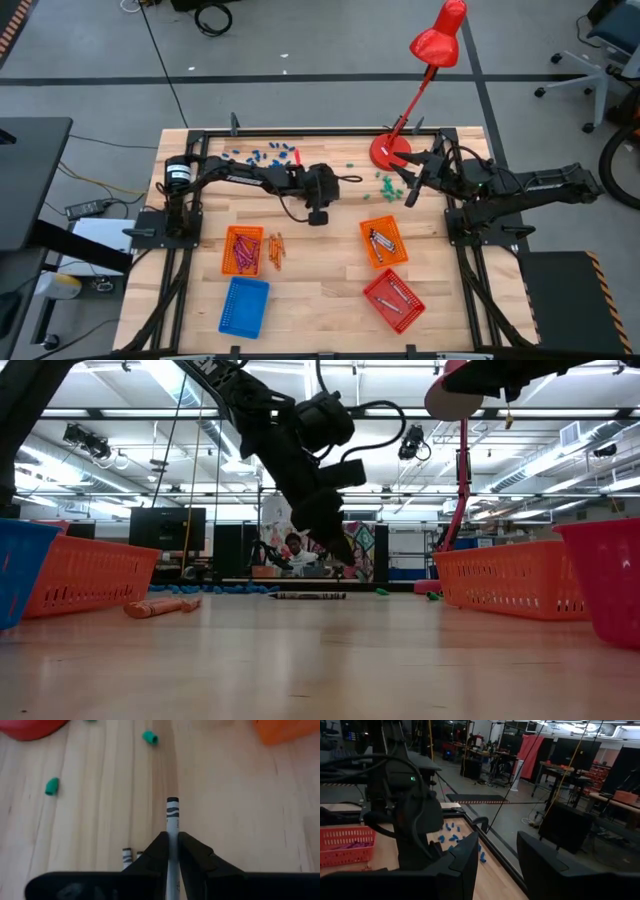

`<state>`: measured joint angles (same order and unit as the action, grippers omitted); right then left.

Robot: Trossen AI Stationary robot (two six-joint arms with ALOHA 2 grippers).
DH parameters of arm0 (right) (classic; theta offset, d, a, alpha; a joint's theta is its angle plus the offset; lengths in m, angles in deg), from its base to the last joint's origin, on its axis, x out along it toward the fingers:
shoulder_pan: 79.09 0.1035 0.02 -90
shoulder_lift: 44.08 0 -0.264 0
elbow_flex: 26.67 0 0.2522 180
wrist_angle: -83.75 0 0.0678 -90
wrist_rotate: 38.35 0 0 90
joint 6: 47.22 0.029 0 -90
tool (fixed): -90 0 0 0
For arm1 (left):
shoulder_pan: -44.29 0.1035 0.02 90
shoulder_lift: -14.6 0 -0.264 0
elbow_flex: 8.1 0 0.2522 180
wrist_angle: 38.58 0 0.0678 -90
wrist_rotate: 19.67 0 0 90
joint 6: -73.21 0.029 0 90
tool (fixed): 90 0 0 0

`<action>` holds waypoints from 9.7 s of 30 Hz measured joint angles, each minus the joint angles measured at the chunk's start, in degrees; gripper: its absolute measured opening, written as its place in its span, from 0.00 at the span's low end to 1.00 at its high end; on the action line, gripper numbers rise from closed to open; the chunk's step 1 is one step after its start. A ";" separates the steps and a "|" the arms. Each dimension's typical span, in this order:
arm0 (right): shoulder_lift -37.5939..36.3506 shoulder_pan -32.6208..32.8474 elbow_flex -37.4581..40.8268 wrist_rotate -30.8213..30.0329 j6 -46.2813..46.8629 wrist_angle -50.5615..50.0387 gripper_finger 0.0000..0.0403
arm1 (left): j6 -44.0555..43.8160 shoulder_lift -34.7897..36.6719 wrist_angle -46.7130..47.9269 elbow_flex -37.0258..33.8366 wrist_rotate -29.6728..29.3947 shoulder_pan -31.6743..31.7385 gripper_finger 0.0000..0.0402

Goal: Sort crayons
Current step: Put the black crayon into the right orange bin

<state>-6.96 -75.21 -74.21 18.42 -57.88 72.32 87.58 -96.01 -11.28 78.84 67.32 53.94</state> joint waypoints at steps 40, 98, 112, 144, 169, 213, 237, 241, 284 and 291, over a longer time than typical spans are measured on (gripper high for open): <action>-3.28 0.00 0.02 -2.73 0.46 -2.91 0.35 | 6.66 -19.53 -60.10 5.78 8.93 -12.14 0.11; -1.60 -0.11 0.00 -0.11 0.11 -3.31 0.35 | 7.66 -7.74 19.16 12.55 -9.94 -2.83 0.30; -1.62 -0.15 0.00 -0.11 0.00 -3.30 0.35 | 2.16 -7.74 24.49 12.55 -2.64 1.40 0.30; -1.62 -0.15 0.00 0.33 0.20 -3.28 0.35 | 1.75 -9.92 25.38 12.62 -3.47 1.54 0.30; -1.62 -0.15 0.00 0.46 0.22 -2.87 0.35 | 2.81 -9.81 35.32 12.68 0.40 1.14 0.14; -1.62 -0.17 0.00 -0.19 0.00 -2.93 0.35 | 27.27 -9.86 -9.52 12.53 -33.38 -17.80 0.09; -1.62 -0.26 0.00 -0.15 0.00 -2.93 0.35 | 51.89 -17.40 -28.88 12.60 -12.54 -18.73 0.24; -1.62 -0.27 0.00 -0.15 0.00 -2.93 0.35 | 50.71 -17.40 -30.61 12.60 -13.26 -18.78 0.32; -1.62 -0.38 0.00 0.22 0.00 -3.26 0.35 | -2.33 -10.14 12.08 12.53 -1.65 19.17 0.28; -1.62 -0.39 0.00 0.28 0.00 -3.26 0.35 | -1.70 -10.84 14.07 12.58 -1.34 19.17 0.28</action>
<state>-8.58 -75.61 -74.21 18.70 -57.88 69.06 85.87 -106.85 2.79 91.42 65.97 73.11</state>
